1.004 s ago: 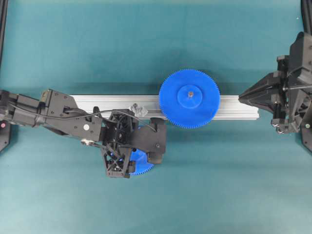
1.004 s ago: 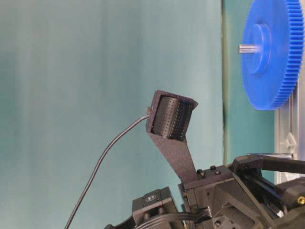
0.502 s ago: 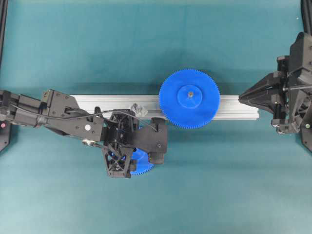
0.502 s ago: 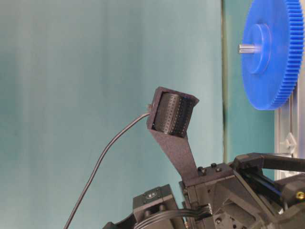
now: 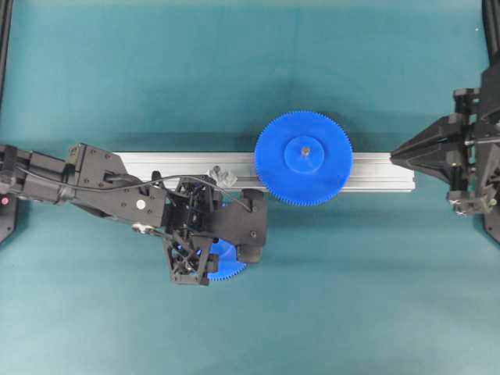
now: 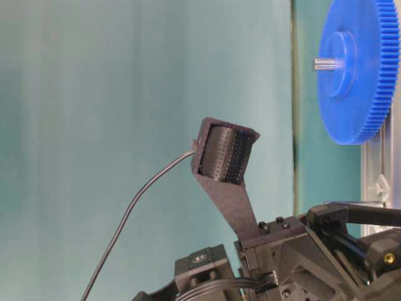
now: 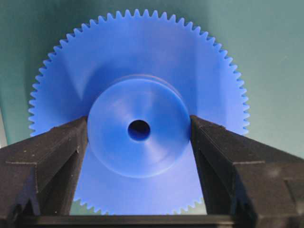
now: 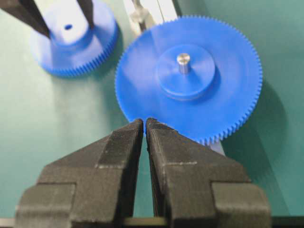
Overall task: Insert the small gear onto the shaft.
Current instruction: 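Lift the small blue gear and carry it over the empty left shaft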
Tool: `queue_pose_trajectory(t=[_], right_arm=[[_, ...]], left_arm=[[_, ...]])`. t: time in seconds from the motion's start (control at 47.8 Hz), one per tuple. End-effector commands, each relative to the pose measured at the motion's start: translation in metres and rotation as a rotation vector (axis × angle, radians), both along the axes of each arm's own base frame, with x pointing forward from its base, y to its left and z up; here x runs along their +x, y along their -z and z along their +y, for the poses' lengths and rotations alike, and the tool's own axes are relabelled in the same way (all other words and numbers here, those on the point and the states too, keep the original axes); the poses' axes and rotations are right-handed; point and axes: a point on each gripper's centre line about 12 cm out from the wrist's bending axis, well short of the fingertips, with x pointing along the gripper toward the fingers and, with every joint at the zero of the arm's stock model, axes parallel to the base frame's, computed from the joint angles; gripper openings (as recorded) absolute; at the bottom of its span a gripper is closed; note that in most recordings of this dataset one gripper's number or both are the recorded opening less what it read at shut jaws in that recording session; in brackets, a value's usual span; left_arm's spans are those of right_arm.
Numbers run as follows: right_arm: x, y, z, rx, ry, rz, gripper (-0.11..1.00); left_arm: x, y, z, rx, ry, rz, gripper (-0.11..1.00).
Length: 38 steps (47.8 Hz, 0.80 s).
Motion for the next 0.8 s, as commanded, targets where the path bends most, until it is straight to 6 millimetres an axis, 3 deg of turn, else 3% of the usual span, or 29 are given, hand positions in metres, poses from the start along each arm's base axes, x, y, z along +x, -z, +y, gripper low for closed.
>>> queue_pose_trajectory(t=[0.0, 0.272, 0.502, 0.774], right_arm=[[-0.002, -0.003, 0.001, 0.014, 0.007, -0.015, 0.17], [-0.013, -0.002, 0.002, 0.043, 0.025, -0.051, 0.17], [-0.018, -0.005, 0.003, 0.056, 0.033, -0.076, 0.17], [-0.023, -0.009, 0.003, 0.056, 0.031, -0.099, 0.17]], left_arm=[[0.003, -0.026, -0.002, -0.005, 0.004, -0.049, 0.72], [0.004, -0.058, -0.002, 0.004, 0.008, -0.018, 0.72], [0.009, -0.103, -0.001, 0.015, 0.042, -0.084, 0.72], [-0.005, -0.147, 0.027, 0.029, -0.015, -0.052, 0.72]])
